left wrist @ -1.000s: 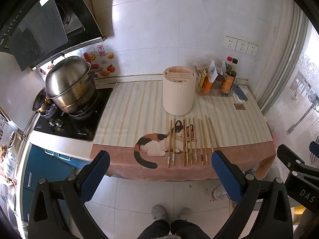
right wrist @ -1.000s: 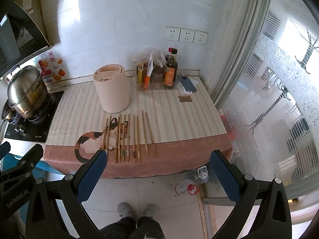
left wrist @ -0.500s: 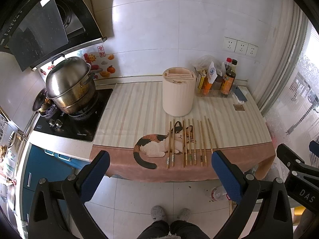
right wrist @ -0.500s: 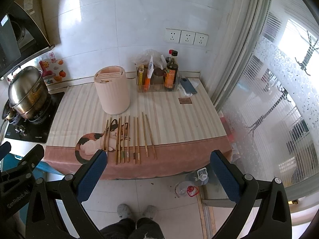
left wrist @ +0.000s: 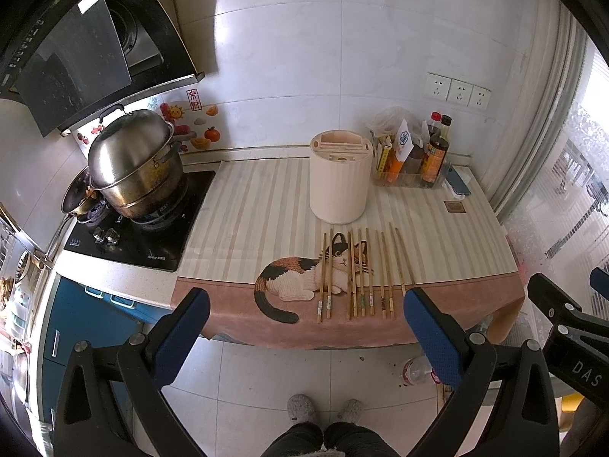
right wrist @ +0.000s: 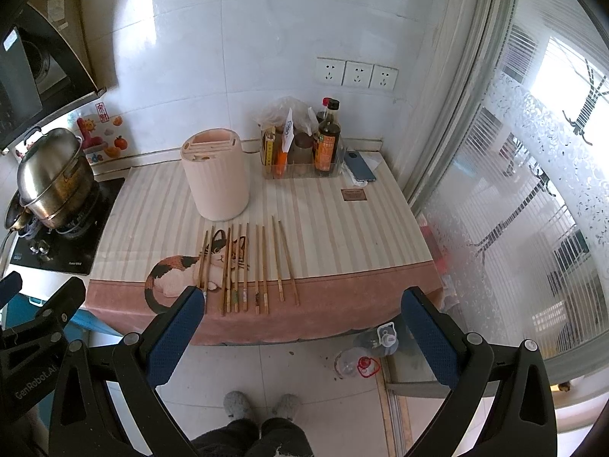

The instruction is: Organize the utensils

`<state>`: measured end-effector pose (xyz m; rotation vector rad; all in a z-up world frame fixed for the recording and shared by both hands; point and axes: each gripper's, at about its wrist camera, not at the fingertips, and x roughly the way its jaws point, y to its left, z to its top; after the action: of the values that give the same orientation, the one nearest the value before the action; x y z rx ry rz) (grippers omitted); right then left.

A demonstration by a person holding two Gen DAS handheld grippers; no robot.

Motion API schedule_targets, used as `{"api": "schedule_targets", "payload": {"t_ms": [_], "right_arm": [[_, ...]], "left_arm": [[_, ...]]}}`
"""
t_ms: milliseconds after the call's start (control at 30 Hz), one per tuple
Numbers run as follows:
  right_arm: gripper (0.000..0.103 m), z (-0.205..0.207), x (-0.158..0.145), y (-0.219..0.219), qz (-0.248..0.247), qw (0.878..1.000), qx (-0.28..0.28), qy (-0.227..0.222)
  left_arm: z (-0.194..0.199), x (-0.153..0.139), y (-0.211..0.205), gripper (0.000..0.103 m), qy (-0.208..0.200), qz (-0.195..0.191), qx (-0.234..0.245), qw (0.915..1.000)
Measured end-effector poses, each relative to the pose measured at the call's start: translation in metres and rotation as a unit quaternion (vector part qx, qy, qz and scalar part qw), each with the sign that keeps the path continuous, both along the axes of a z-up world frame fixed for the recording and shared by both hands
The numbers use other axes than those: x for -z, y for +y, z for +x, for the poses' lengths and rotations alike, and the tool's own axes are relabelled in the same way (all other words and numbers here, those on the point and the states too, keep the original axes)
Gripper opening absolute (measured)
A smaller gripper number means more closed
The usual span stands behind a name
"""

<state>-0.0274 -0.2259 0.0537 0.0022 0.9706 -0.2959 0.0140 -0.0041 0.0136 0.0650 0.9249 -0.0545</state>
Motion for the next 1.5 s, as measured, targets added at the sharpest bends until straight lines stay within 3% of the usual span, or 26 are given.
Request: {"api": "schedule_targets", "payload": {"t_ms": [533, 700, 800, 967, 1133, 1300, 1500], "right_arm": [[0.103, 0.0, -0.002, 0.001, -0.001, 1.0, -0.002, -0.003], [0.103, 0.01, 0.004, -0.009, 0.009, 1.0, 0.003, -0.006], [0.103, 0.025, 0.023, -0.024, 0.027, 1.0, 0.013, -0.006], [0.103, 0.054, 0.074, -0.051, 0.052, 0.998, 0.029, 0.014], [0.099, 0.087, 0.136, -0.074, 0.056, 0.996, 0.035, 0.052], [0.076, 0.124, 0.201, -0.093, 0.078, 0.991, 0.04, 0.1], [0.056, 0.173, 0.277, -0.104, 0.109, 0.98, 0.048, 0.16]], "left_arm": [[-0.001, -0.001, -0.006, 0.103, -0.001, -0.004, -0.001, 1.0], [0.017, 0.01, -0.011, 0.103, -0.014, 0.006, -0.012, 0.9998], [0.038, 0.025, -0.009, 0.103, -0.02, 0.011, -0.027, 0.9994], [0.076, 0.071, -0.006, 0.103, -0.013, 0.041, -0.06, 0.9972], [0.126, 0.14, 0.001, 0.103, 0.05, 0.06, -0.076, 0.994], [0.177, 0.221, 0.01, 0.101, 0.153, 0.035, -0.067, 0.9853], [0.229, 0.31, 0.0, 0.05, 0.254, -0.004, -0.015, 0.9672]]}}
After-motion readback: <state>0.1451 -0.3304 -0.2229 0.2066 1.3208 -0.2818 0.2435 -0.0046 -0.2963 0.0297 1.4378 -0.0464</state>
